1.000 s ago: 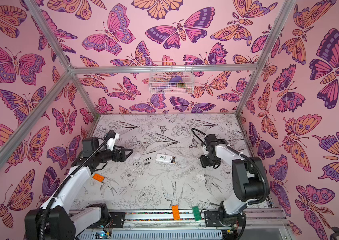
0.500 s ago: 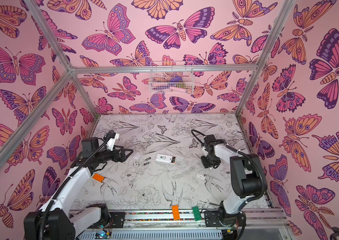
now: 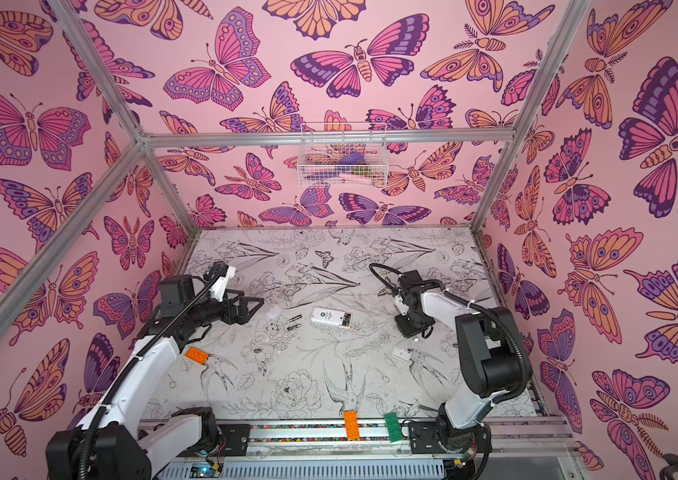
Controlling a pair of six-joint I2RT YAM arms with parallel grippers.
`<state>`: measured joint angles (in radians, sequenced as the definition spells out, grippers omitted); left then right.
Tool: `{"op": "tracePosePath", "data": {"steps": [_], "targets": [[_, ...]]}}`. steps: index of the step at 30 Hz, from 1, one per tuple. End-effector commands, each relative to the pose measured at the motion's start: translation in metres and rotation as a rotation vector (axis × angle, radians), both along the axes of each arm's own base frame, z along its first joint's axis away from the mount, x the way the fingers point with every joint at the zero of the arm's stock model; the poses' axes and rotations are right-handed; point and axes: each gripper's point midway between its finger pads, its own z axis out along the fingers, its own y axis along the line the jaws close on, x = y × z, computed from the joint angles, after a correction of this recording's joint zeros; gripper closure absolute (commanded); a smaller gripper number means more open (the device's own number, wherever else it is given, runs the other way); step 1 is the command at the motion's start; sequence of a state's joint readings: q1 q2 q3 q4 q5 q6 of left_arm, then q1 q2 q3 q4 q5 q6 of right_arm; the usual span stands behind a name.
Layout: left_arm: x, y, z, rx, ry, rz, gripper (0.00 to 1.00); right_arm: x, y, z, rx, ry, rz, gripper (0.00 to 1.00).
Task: Unload the batteries from the remote control
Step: 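Lower the right gripper onto the clear-handled screwdriver and grasp it, then lift the screwdriver with the right gripper while the left gripper moves toward the remote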
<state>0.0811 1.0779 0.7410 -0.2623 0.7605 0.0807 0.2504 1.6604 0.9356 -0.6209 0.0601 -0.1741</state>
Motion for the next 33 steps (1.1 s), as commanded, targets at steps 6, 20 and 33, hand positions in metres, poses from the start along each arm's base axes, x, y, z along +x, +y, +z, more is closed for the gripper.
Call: {"op": "tracePosePath", "data": {"steps": [6,20,33], "targets": [[-0.006,-0.005,0.021,0.011,-0.056,-0.037,0.0,-0.006,0.019,0.042,0.034,-0.116,0.097,0.95],[0.001,-0.067,0.058,0.027,-0.123,-0.383,0.0,-0.061,0.11,0.136,0.564,-0.359,0.419,0.99],[-0.013,-0.132,0.078,-0.056,-0.153,-0.739,0.09,-0.101,0.174,0.155,0.888,-0.172,0.624,0.99]]}}
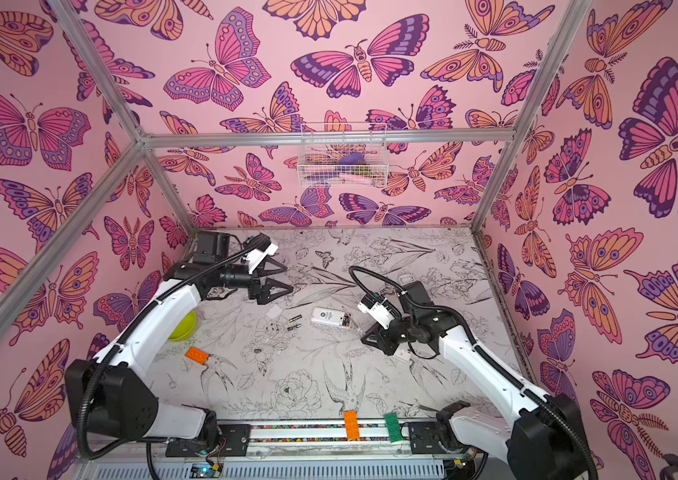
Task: Unload the batteries from the remote control
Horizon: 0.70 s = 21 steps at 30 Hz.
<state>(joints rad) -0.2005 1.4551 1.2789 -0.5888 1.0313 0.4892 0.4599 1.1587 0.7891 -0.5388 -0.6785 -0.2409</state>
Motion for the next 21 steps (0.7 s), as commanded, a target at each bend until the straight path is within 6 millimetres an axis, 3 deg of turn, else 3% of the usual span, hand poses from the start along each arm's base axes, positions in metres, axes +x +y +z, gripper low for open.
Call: {"op": "tracePosePath", "data": {"steps": [1,9,18,21], "targets": [[-0.02,-0.016,0.005,-0.042,0.028,-0.112,0.1,-0.009,0.023,0.022,0.089,-0.01,0.13,0.99],[-0.051,-0.036,-0.022,-0.016,0.093,-0.198,0.11,-0.011,0.047,0.026,0.097,0.009,0.228,0.99],[-0.063,-0.038,-0.028,-0.034,0.075,-0.239,0.15,-0.007,0.076,0.035,0.13,0.001,0.289,0.98],[-0.066,-0.038,-0.026,-0.05,0.083,-0.245,0.22,-0.003,0.08,0.034,0.132,0.001,0.293,0.98]]}}
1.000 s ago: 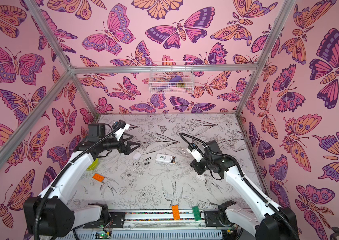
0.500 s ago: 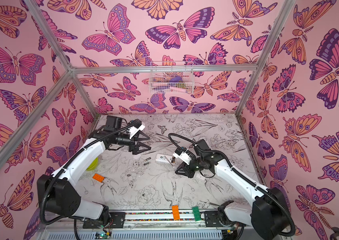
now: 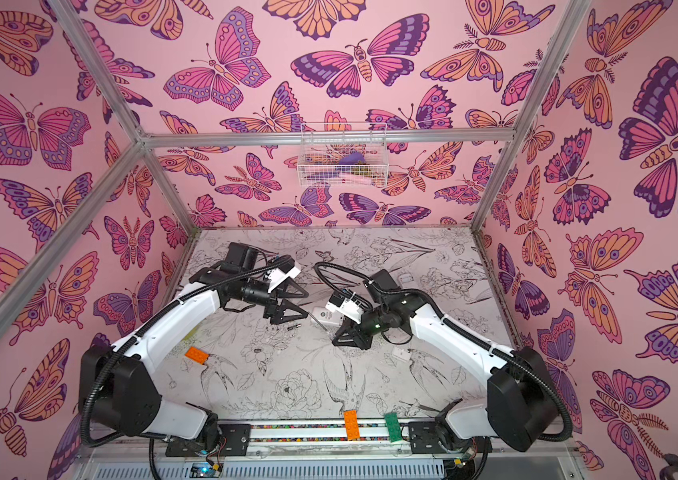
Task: Unload the batteries from the remote control
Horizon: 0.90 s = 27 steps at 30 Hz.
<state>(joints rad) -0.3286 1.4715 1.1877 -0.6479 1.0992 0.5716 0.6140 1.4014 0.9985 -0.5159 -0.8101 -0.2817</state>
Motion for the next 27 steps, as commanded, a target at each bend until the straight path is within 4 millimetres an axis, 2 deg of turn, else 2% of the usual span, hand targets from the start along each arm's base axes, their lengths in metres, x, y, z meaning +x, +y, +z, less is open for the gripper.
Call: {"op": "tracePosePath", "data": {"steps": [1,5,11,14,19,23,27], "targets": [[-0.015,-0.002,0.006,-0.053,-0.005,-0.048,0.26,0.002,0.01,0.012,0.047,-0.03,0.044,0.98],[-0.02,-0.003,0.003,-0.072,0.016,-0.056,0.44,0.007,0.014,0.013,0.063,-0.036,0.038,0.98],[-0.021,-0.007,0.003,-0.086,0.028,-0.065,0.58,0.014,0.018,0.006,0.043,-0.036,0.037,0.98],[-0.021,-0.01,0.007,-0.094,0.031,-0.07,0.77,0.015,0.019,0.007,0.047,-0.037,0.04,0.98],[-0.024,-0.009,0.002,-0.08,0.03,-0.063,0.99,0.018,0.02,0.008,0.049,-0.042,0.027,0.98],[-0.027,-0.006,-0.002,-0.081,0.027,-0.056,1.0,0.019,0.019,0.012,0.056,-0.073,0.019,0.94],[-0.022,-0.002,0.006,-0.1,0.036,-0.029,1.0,0.02,0.015,0.015,0.047,-0.106,-0.004,0.78]]}}
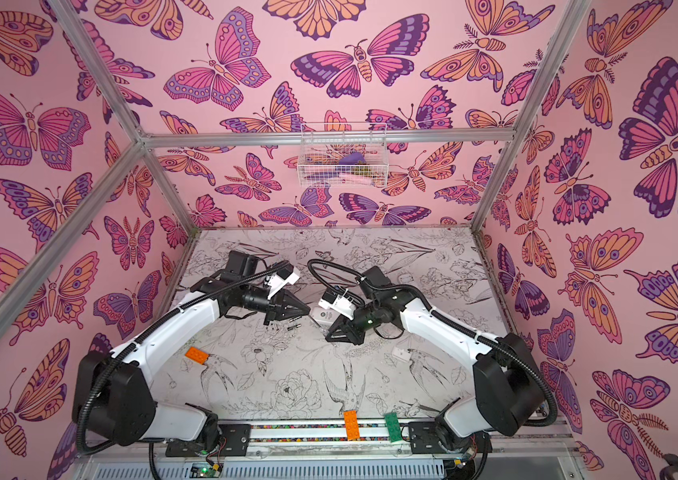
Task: Unload the batteries from the remote control
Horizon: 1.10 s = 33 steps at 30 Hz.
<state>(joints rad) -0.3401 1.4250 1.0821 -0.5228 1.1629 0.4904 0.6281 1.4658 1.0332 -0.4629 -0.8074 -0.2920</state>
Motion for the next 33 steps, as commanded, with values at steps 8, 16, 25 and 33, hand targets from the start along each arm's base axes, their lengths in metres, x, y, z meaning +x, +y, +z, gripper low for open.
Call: {"op": "tracePosePath", "data": {"steps": [8,16,25,33], "targets": [[0.037,0.03,0.028,-0.108,0.057,0.199,1.0,0.03,-0.006,0.033,0.112,-0.167,-0.2,0.47],[0.078,0.07,0.039,-0.215,0.137,0.453,1.0,0.077,-0.014,0.059,0.363,-0.154,-0.585,0.38],[0.08,0.069,0.039,-0.254,0.167,0.452,1.0,0.094,-0.007,0.063,0.566,-0.008,-0.748,0.28],[0.081,0.069,0.048,-0.276,0.21,0.468,1.0,0.104,-0.006,0.06,0.697,0.093,-0.799,0.22]]}}
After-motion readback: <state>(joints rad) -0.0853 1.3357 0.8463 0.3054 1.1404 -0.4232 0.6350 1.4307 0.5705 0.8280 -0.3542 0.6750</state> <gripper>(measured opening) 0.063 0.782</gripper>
